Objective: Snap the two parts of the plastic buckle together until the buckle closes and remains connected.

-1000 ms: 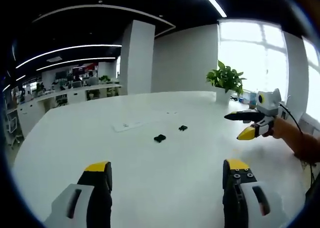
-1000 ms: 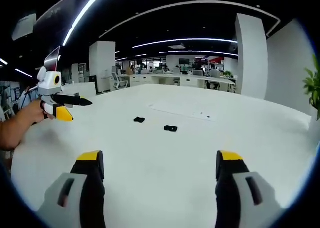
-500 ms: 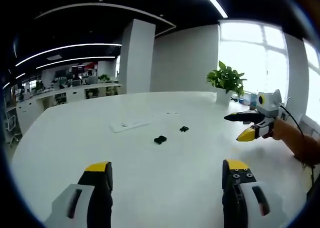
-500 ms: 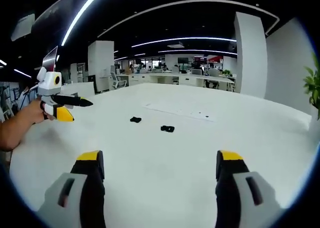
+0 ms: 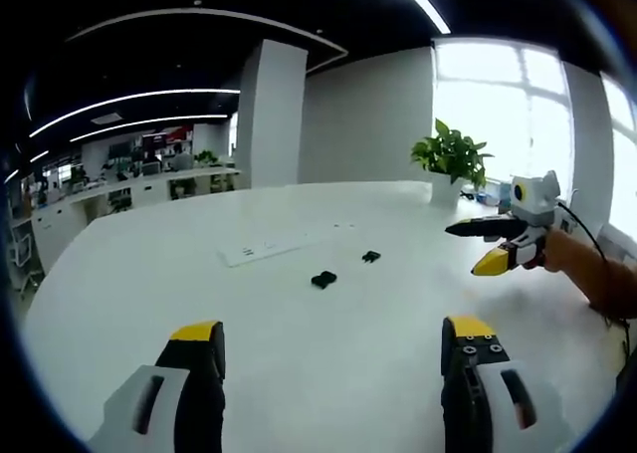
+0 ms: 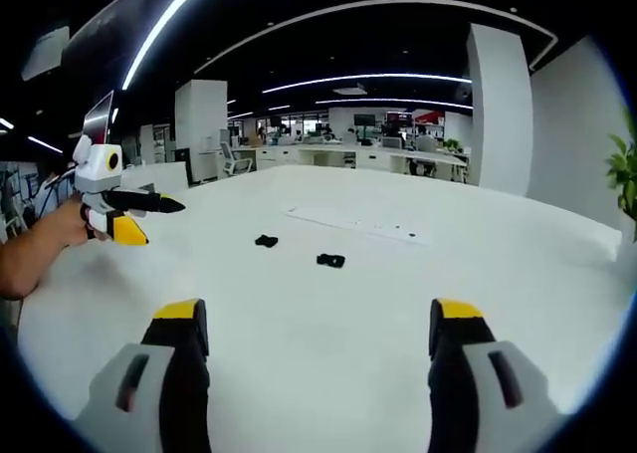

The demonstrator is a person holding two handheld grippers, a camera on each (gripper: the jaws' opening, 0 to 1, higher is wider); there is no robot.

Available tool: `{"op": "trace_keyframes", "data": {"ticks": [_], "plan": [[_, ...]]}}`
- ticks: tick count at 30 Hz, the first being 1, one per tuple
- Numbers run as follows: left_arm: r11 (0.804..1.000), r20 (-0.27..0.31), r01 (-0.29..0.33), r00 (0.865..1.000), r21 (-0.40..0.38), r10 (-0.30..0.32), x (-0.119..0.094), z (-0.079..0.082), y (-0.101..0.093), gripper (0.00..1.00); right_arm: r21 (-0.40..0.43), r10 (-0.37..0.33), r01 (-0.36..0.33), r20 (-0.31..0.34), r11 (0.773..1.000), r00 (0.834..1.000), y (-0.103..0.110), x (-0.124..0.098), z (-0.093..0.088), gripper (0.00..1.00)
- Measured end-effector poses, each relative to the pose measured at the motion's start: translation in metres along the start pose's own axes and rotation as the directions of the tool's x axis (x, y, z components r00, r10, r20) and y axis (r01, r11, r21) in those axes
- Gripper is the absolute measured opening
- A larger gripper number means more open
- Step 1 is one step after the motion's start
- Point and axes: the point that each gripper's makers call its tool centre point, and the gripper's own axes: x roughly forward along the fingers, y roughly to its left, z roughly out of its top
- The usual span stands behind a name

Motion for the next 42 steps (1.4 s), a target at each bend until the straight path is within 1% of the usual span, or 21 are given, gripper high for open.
{"op": "trace_keyframes", "data": {"ticks": [5,9,12,15,19,23,30,35,37,42], "plan": [[1.000,-0.008,0.002,1.000,0.003,-0.002,0.001,-0.002,0.000,0.91,0.011,-0.004,0.004,-0.016,1.000,1.000,-0.006,0.002,-0.008,0.92],[1.000,-0.004,0.007,1.000,0.010,-0.007,0.002,-0.002,0.000,0.87,0.015,0.004,-0.004,-0.013,1.000,1.000,-0.003,0.002,-0.009,0.92],[1.000,-0.005,0.005,1.000,0.008,-0.005,0.005,-0.002,0.001,0.87,0.010,0.006,-0.006,-0.012,1.000,1.000,-0.003,0.003,-0.008,0.92],[1.000,-0.001,-0.016,1.000,0.008,0.016,0.008,0.002,0.006,0.91,0.002,0.006,-0.006,-0.015,1.000,1.000,-0.003,0.006,-0.006,0.92],[1.000,0.003,-0.010,1.000,0.001,0.010,0.012,0.007,0.008,0.90,-0.002,0.009,-0.009,-0.010,1.000,1.000,-0.003,0.009,-0.001,0.91],[1.000,-0.005,-0.008,1.000,0.007,0.008,0.016,0.006,0.008,0.90,-0.008,0.013,-0.013,-0.007,1.000,1.000,-0.003,0.012,0.002,0.91],[1.000,-0.004,-0.012,1.000,0.015,0.012,0.021,0.007,0.010,0.90,-0.015,0.014,-0.014,-0.017,1.000,1.000,-0.003,0.016,0.001,0.91],[1.000,0.002,-0.006,1.000,0.019,0.006,0.024,0.012,0.010,0.90,-0.019,0.018,-0.018,-0.019,1.000,1.000,-0.002,0.021,0.002,0.90],[1.000,0.008,-0.006,1.000,0.018,0.006,0.027,0.015,0.012,0.90,-0.019,0.019,-0.019,-0.020,1.000,1.000,-0.003,0.022,0.003,0.90],[1.000,0.006,0.004,1.000,0.005,-0.004,0.034,0.015,0.013,0.89,-0.019,0.014,-0.014,-0.016,1.000,1.000,-0.006,0.023,0.004,0.89]]}}
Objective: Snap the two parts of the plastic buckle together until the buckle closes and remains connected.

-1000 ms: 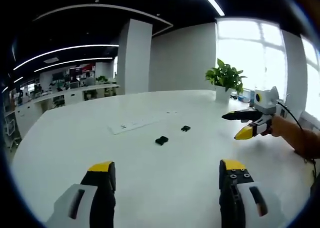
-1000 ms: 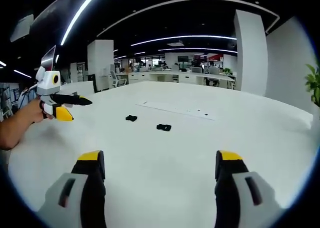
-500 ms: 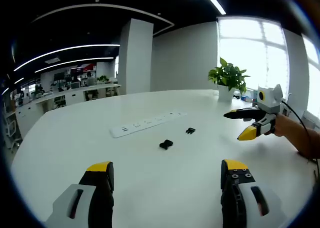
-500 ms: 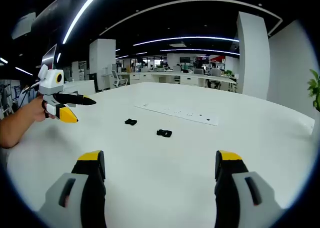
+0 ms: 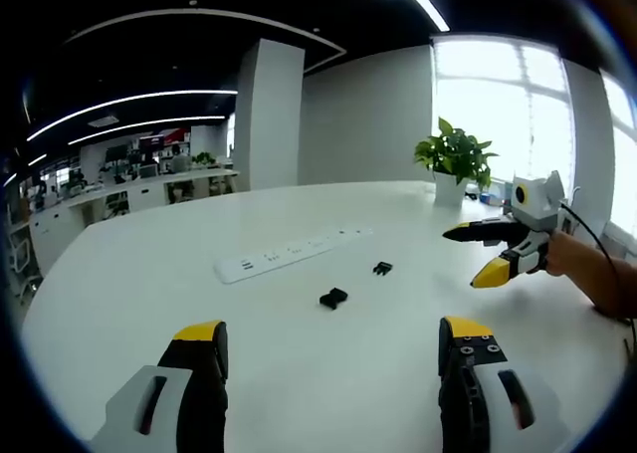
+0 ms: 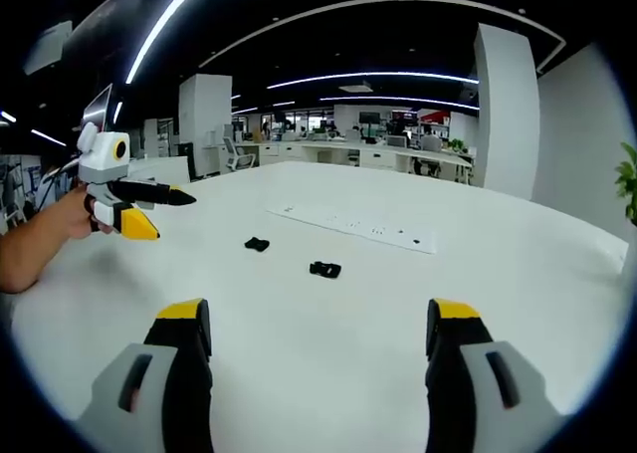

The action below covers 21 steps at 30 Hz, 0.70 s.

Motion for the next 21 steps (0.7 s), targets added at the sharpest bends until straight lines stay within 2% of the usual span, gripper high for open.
{"op": "trace_keyframes", "data": {"ticks": [8,21], "plan": [[1.000,-0.029,0.014,1.000,0.018,-0.014,0.009,-0.007,-0.005,0.89,-0.003,0.001,-0.001,-0.013,1.000,1.000,-0.004,0.008,-0.002,0.88],[1.000,-0.034,0.019,0.999,0.017,-0.019,0.015,-0.003,0.003,0.88,-0.011,0.014,-0.015,-0.018,1.000,1.000,-0.004,0.026,0.003,0.87]]}}
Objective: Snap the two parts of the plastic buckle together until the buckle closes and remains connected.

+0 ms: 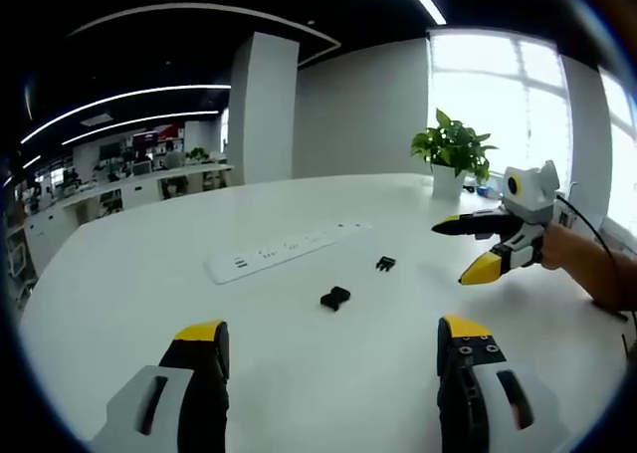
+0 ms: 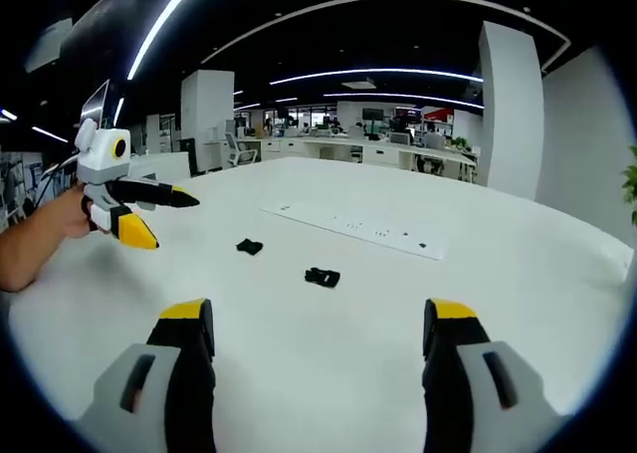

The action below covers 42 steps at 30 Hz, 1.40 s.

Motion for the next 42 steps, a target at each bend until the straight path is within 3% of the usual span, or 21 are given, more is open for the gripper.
{"op": "trace_keyframes", "data": {"ticks": [42], "plan": [[1.000,0.015,0.009,1.000,-0.028,-0.009,0.023,0.013,0.024,0.82,-0.004,-0.004,0.004,0.013,1.000,1.000,-0.025,0.017,0.012,0.79]]}}
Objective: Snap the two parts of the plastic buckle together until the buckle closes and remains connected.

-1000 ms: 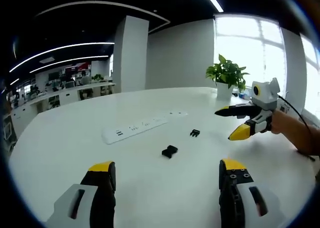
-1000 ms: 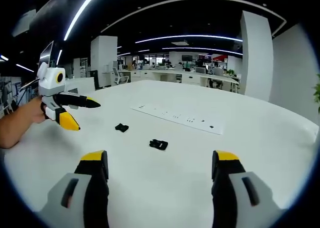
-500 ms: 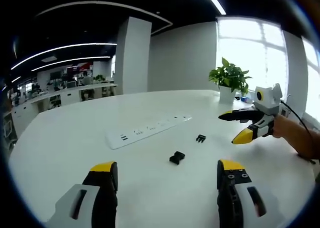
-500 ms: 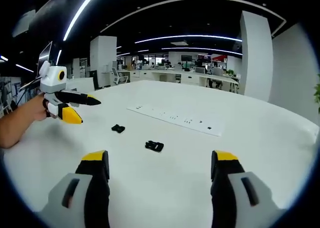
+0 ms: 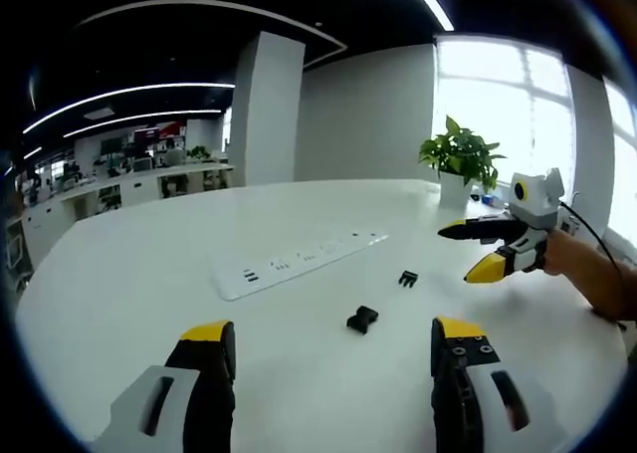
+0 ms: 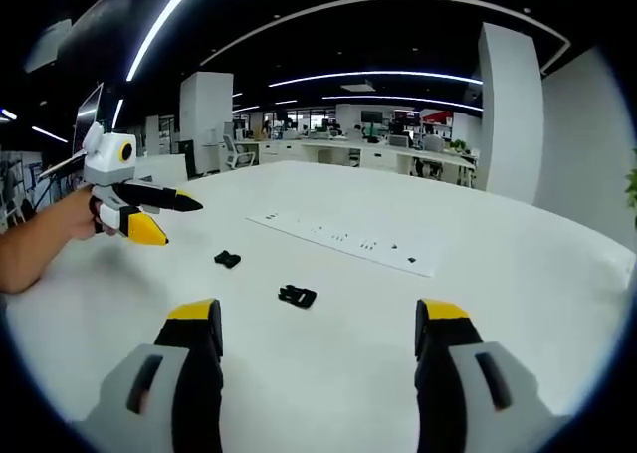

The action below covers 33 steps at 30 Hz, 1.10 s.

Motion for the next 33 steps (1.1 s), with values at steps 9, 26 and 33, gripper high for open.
{"op": "trace_keyframes", "data": {"ticks": [9,26,33], "plan": [[0.999,-0.023,0.026,0.999,0.021,-0.025,0.010,-0.002,0.001,0.81,-0.004,0.003,-0.003,-0.003,1.000,1.000,-0.006,0.006,-0.002,0.79],[0.999,-0.041,0.044,0.998,0.030,-0.043,0.023,-0.002,0.011,0.77,-0.030,0.005,-0.006,-0.027,1.000,1.000,-0.014,0.021,-0.007,0.77],[0.996,-0.027,0.084,0.996,0.010,-0.083,0.026,0.000,0.012,0.76,-0.035,0.019,-0.018,0.013,0.999,1.000,-0.018,0.021,-0.001,0.77]]}}
